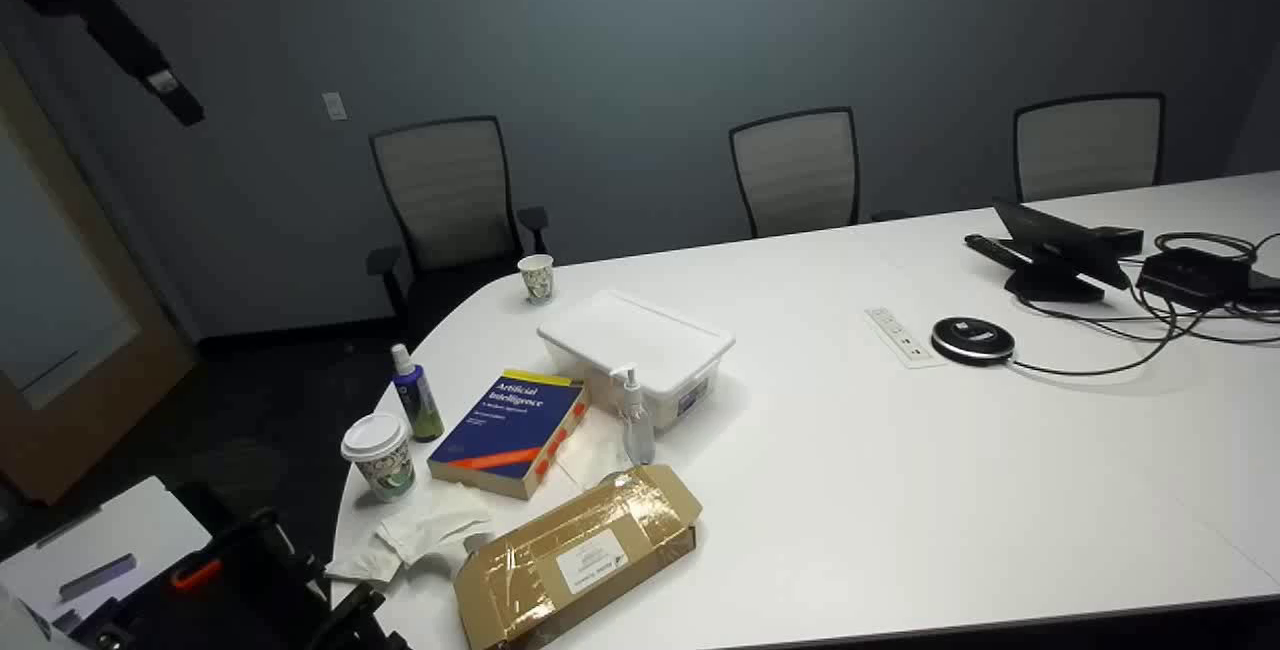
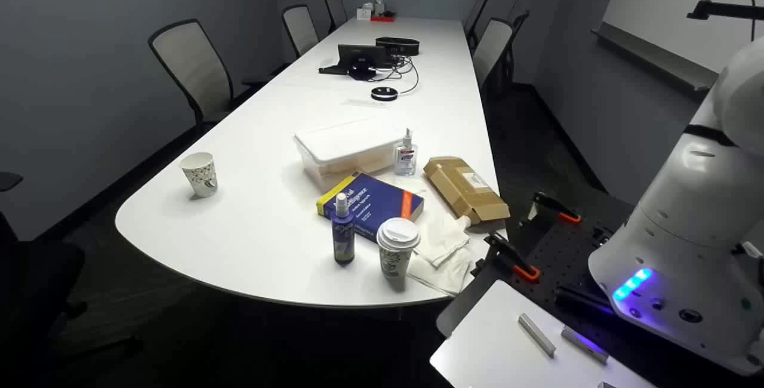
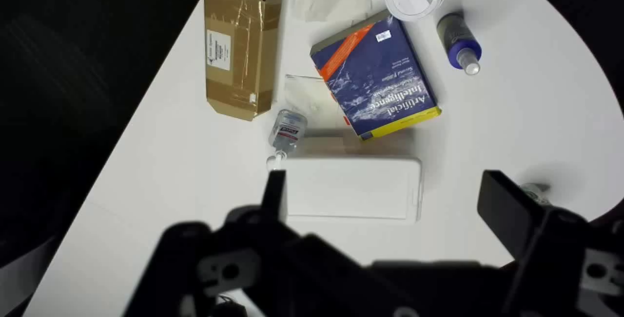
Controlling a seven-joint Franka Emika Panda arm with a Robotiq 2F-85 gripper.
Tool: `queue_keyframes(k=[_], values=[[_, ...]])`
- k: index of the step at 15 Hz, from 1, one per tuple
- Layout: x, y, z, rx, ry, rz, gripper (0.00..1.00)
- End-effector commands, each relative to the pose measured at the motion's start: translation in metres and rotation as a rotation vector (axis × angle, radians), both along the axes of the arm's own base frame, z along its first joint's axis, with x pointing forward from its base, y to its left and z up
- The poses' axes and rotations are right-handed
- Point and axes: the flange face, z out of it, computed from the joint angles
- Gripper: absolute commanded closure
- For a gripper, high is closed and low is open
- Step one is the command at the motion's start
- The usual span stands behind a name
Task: Move the blue bottle to the right
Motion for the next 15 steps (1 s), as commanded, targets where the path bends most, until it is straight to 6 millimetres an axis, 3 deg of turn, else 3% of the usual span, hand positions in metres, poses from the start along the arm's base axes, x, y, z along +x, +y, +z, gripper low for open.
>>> queue_keyframes(k=[1,3,8,11,15], values=[[0.0,0.0,0.001,0.0,0.001,0.0,0.0],[0.007,-0.002,-0.002,0.014,0.001,-0.005,0.0],[0.06,0.002,-0.041,0.067,-0.058,-0.051,0.0],[0.093,0.015,-0.087,0.102,-0.086,-0.137,0.0],[0.116,0.042,-0.169,0.133,-0.02,-0.246,0.0]])
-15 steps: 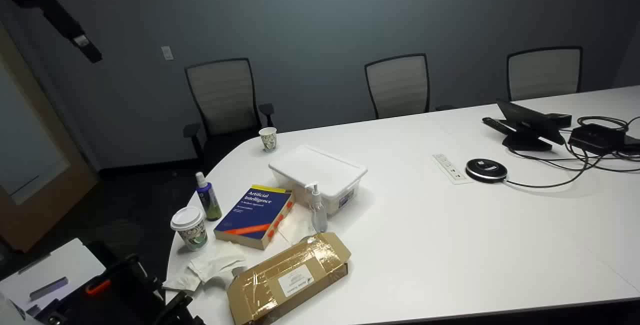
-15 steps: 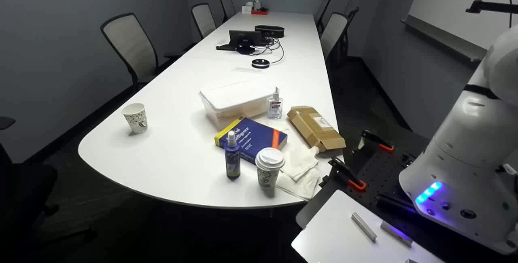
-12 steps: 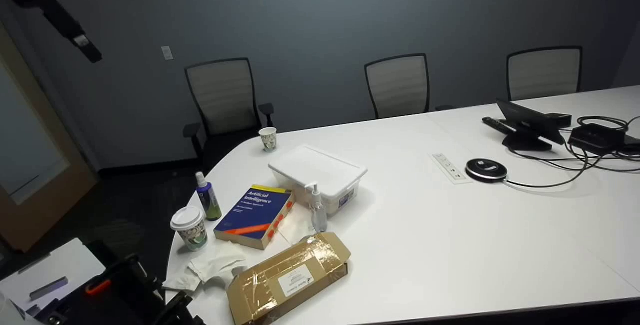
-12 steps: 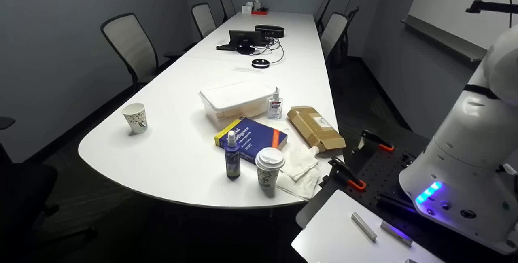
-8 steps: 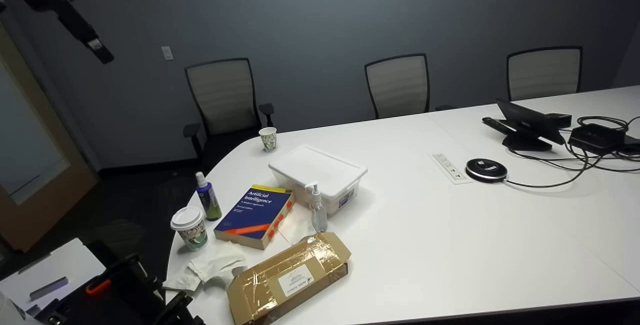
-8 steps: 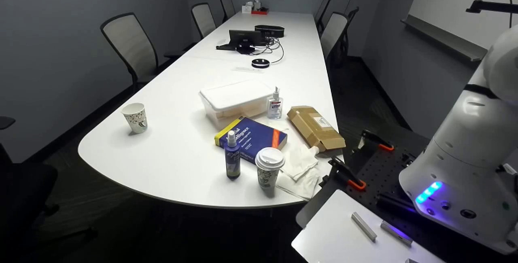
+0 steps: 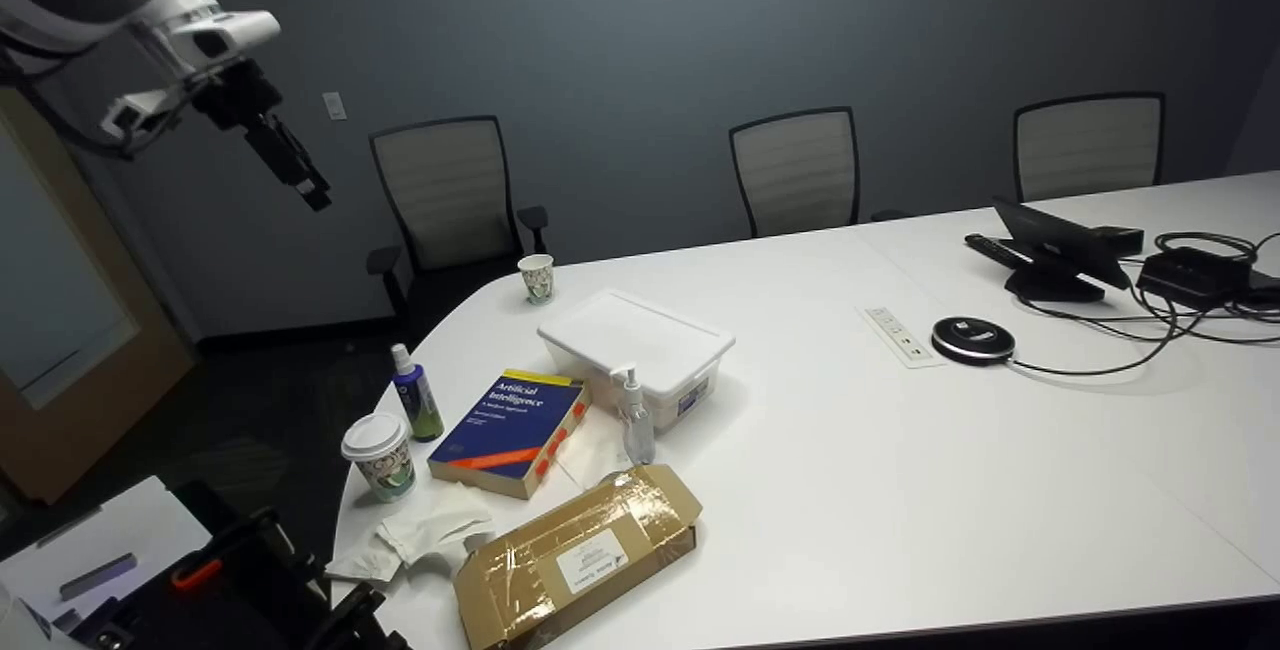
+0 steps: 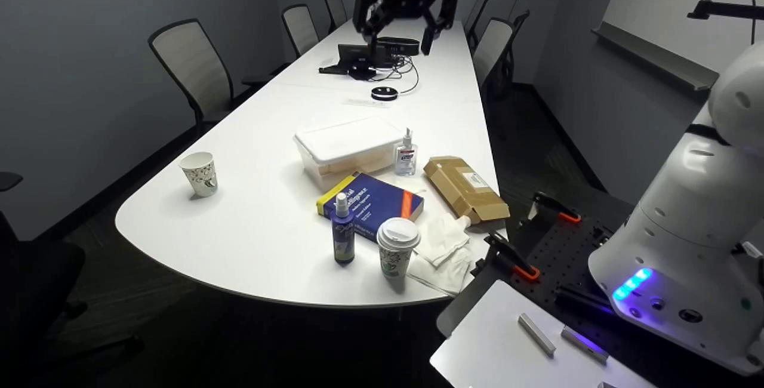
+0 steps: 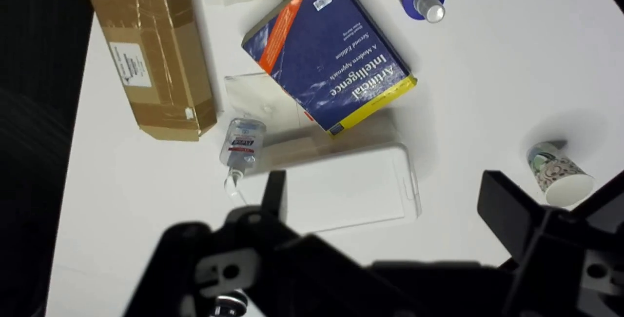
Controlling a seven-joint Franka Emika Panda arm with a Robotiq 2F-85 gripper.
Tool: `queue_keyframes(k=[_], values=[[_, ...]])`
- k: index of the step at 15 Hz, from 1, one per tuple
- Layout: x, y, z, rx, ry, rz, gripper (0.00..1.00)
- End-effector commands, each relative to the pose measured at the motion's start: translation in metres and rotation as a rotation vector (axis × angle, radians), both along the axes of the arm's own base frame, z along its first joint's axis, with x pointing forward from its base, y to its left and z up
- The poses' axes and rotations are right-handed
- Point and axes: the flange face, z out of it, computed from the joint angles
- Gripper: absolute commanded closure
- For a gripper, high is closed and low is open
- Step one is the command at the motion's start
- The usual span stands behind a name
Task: Move the blue bottle to the right
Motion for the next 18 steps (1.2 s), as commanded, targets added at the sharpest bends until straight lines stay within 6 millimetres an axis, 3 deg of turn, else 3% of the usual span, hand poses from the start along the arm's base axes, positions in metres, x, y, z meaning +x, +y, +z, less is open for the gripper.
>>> queue_keyframes(k=[1,6,11,18], values=[[0.021,0.025,-0.068,0.04,0.054,-0.078,0.0],[0.044,0.035,-0.159,0.091,0.1,-0.069,0.0],[0.074,0.033,-0.229,0.178,0.146,-0.033,0.0],[0.111,0.051,-0.271,0.217,0.216,-0.027,0.0]])
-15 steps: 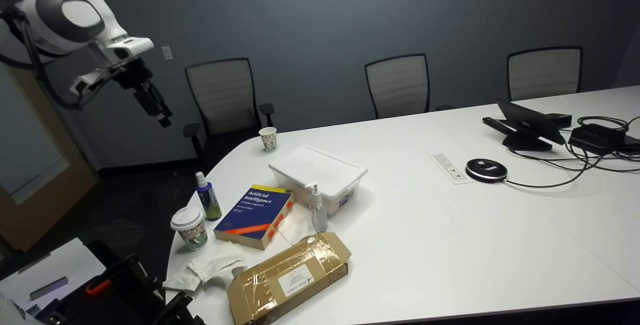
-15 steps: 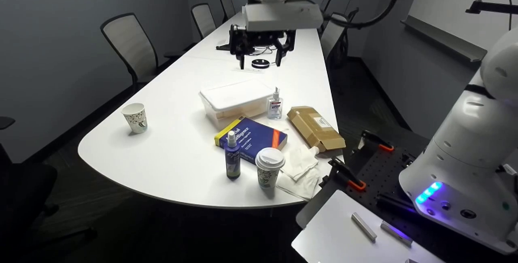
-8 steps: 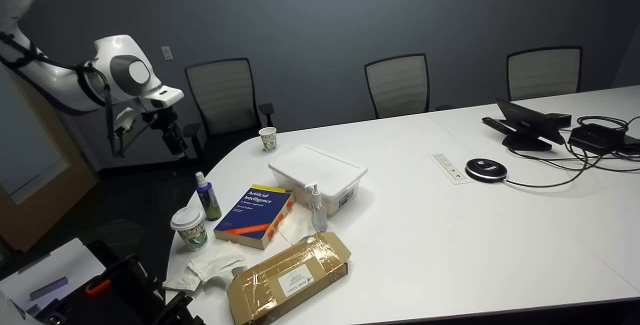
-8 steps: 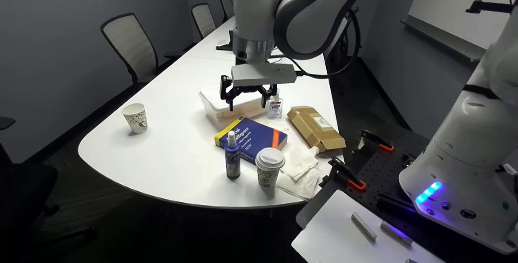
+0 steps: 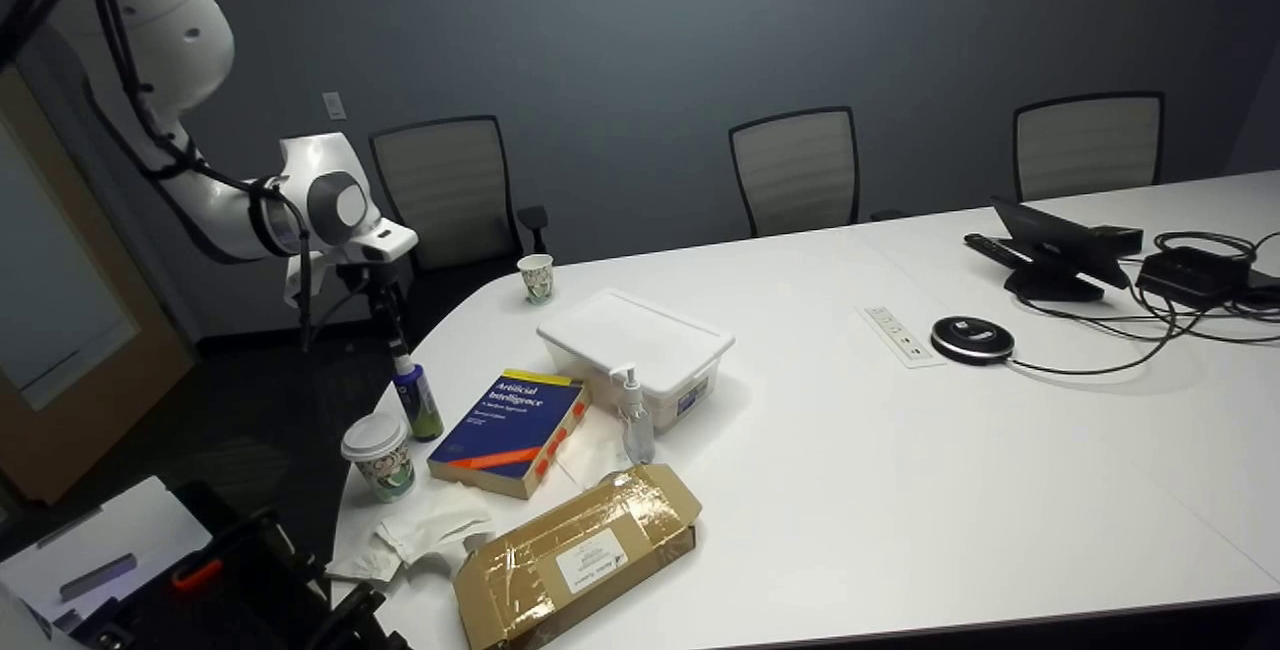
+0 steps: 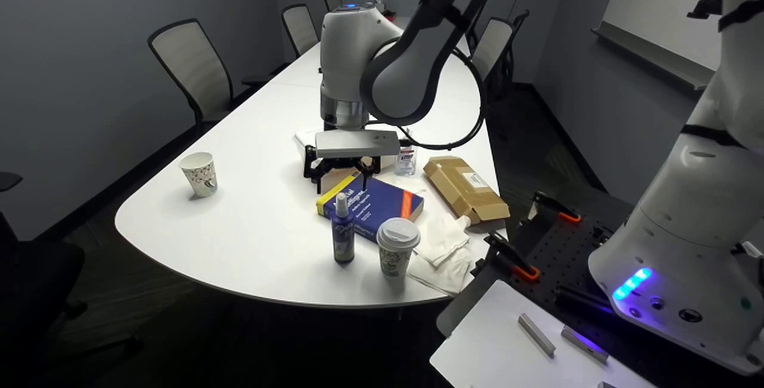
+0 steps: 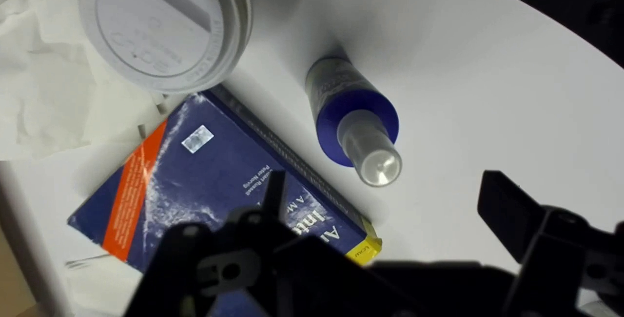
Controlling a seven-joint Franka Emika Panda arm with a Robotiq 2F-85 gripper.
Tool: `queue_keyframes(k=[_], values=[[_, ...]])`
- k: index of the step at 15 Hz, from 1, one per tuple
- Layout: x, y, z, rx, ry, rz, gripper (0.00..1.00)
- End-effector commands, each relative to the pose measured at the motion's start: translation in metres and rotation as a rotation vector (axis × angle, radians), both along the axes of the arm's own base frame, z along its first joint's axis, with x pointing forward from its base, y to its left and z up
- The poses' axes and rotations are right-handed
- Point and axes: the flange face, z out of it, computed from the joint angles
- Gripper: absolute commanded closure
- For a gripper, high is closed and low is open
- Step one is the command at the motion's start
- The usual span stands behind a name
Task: Move the blue bottle to the right
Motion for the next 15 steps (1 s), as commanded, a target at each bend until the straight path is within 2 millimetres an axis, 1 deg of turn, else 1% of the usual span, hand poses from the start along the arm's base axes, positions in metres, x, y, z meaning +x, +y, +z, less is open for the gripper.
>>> queue_keyframes(k=[1,5,7,12,13,14,15], values=[[0.016,0.011,-0.013,0.009,0.021,0.015,0.0],[0.021,0.014,-0.028,0.027,0.051,0.006,0.0],[0.021,0.015,-0.03,0.032,0.066,-0.002,0.0],[0.02,0.008,-0.035,0.03,0.088,-0.034,0.0],[0.019,0.006,-0.036,0.032,0.096,-0.043,0.03],[0.019,0.006,-0.036,0.035,0.102,-0.047,0.09],[0.019,0.006,-0.035,0.043,0.109,-0.054,0.28]])
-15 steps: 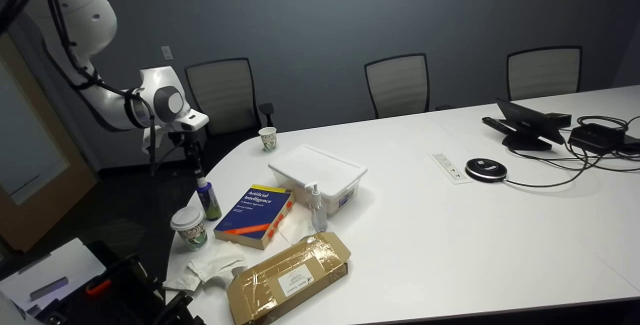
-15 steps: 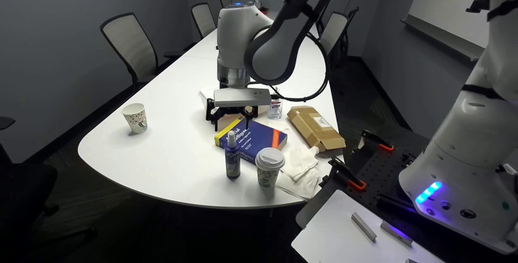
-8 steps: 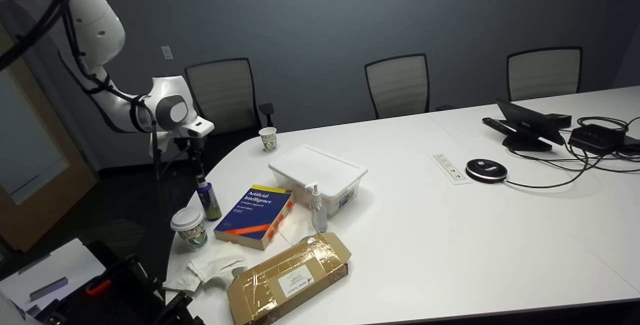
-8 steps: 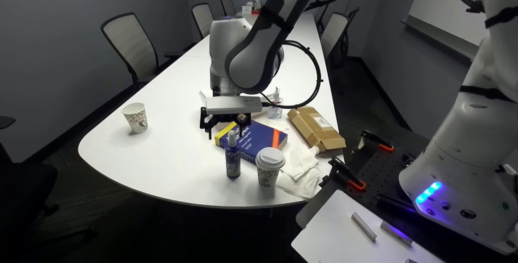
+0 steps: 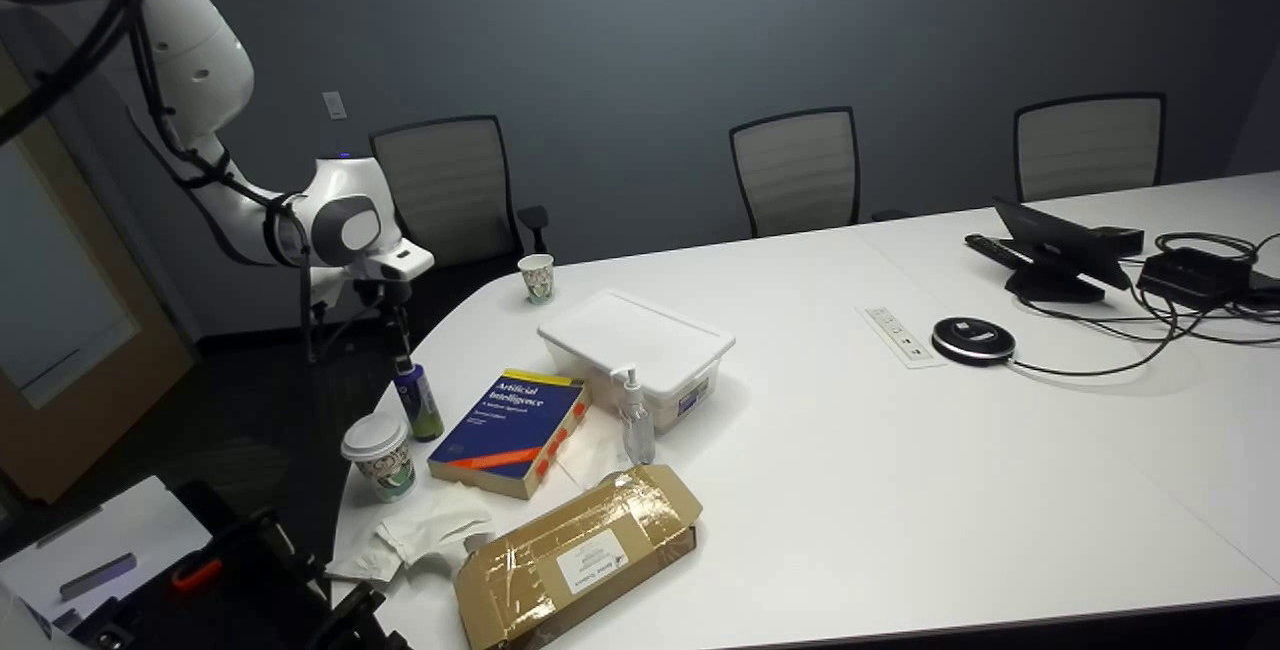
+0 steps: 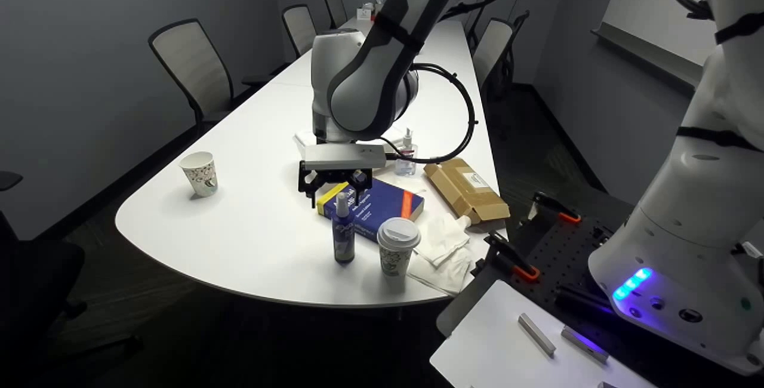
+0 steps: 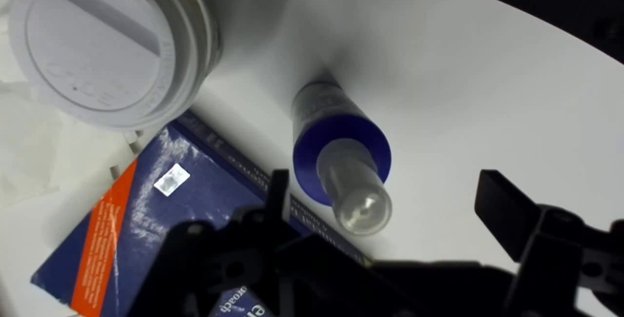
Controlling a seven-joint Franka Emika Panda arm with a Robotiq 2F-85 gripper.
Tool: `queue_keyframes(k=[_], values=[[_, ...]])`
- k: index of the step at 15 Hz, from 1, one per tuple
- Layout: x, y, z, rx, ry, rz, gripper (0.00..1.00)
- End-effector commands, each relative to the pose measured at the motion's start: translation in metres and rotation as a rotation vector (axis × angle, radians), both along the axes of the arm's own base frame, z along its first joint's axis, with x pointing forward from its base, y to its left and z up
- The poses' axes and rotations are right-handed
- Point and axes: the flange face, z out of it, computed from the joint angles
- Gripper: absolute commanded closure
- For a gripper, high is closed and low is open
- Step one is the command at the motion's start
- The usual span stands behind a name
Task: Move the blue bottle to the right
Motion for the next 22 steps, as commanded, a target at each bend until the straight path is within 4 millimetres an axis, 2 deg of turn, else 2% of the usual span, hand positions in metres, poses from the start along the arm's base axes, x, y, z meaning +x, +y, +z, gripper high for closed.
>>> queue_keyframes(k=[1,9,13,15,19,22], values=[[-0.001,0.001,0.002,0.008,0.035,-0.01,0.32],[-0.003,-0.005,0.0,-0.003,0.078,-0.044,0.92],[0.001,-0.002,0.005,-0.003,0.075,-0.034,0.93],[0.004,-0.001,0.018,-0.005,0.068,-0.035,0.93],[0.011,-0.006,0.069,-0.048,0.062,-0.078,0.93],[0.013,-0.021,0.117,-0.074,0.045,-0.113,0.93]])
